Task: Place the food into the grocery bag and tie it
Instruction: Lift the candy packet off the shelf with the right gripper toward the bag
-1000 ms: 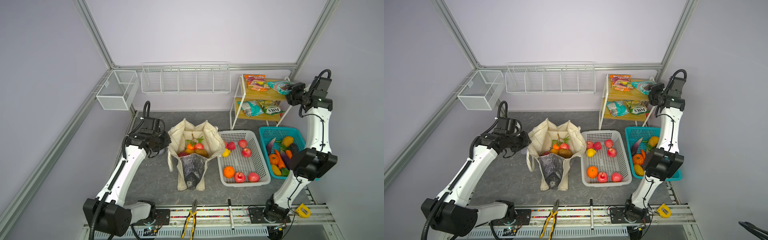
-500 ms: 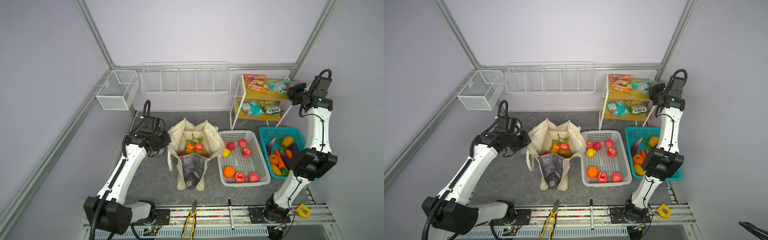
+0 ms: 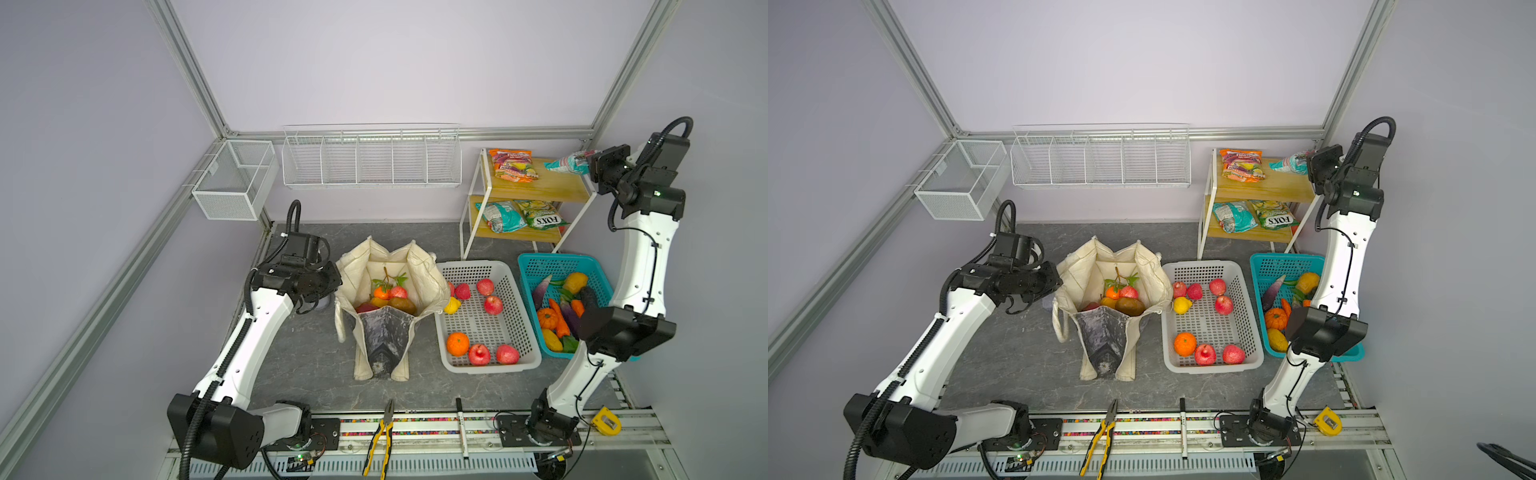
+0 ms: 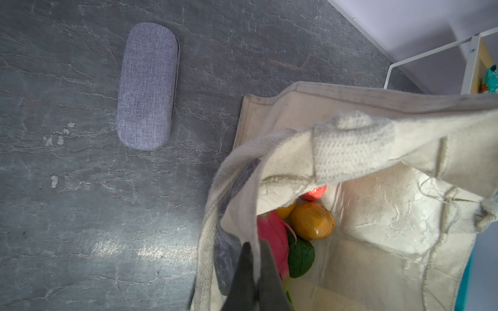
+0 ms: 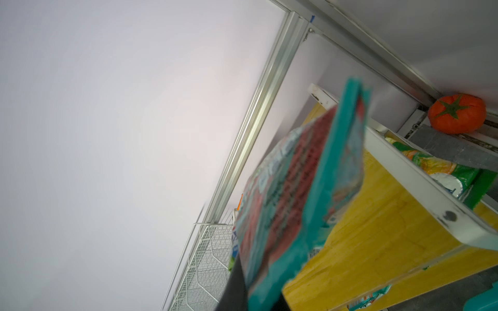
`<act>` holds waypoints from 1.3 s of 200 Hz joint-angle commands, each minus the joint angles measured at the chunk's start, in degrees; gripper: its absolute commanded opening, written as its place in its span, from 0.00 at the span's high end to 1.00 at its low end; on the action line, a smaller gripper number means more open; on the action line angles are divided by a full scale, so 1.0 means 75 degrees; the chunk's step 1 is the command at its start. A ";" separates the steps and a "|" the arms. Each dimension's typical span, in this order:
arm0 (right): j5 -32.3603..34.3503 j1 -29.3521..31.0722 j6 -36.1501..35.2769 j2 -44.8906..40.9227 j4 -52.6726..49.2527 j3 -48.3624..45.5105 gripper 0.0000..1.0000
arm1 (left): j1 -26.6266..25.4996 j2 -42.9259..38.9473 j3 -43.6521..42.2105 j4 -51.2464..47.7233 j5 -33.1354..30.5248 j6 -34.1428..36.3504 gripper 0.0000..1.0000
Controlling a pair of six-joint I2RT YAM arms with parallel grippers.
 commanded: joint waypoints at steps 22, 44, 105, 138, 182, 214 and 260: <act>0.0083 0.0111 -0.0449 -0.0643 0.0180 0.0247 0.93 | 0.0053 -0.0190 0.0141 -0.0021 -0.0048 0.0159 1.00; 0.0040 0.0243 -0.0584 -0.0936 0.0078 0.0246 0.93 | 0.0053 -0.0250 0.0141 -0.0034 -0.0048 0.0205 1.00; -0.0057 0.2004 -0.1247 -0.1824 -0.0283 -0.0317 0.93 | 0.0053 -0.0332 0.0072 -0.0047 0.0023 0.0253 1.00; -0.0046 0.3579 -0.1786 -0.2124 -0.0506 -0.0995 0.93 | 0.0053 -0.0403 -0.0059 0.0010 0.0046 0.0181 1.00; -0.0122 0.5827 -0.2455 -0.2171 -0.0503 -0.2213 0.93 | 0.0053 -0.0444 -0.0061 0.0027 0.0023 0.0124 1.00; -0.0097 0.7018 -0.3114 -0.1875 -0.0736 -0.2495 0.93 | 0.0058 -0.0448 -0.0045 -0.0024 0.0011 0.0112 1.00; -0.0323 0.7912 -0.3702 -0.1242 -0.0978 -0.2566 0.93 | 0.0053 -0.0546 -0.0043 -0.0085 -0.0077 0.0077 1.00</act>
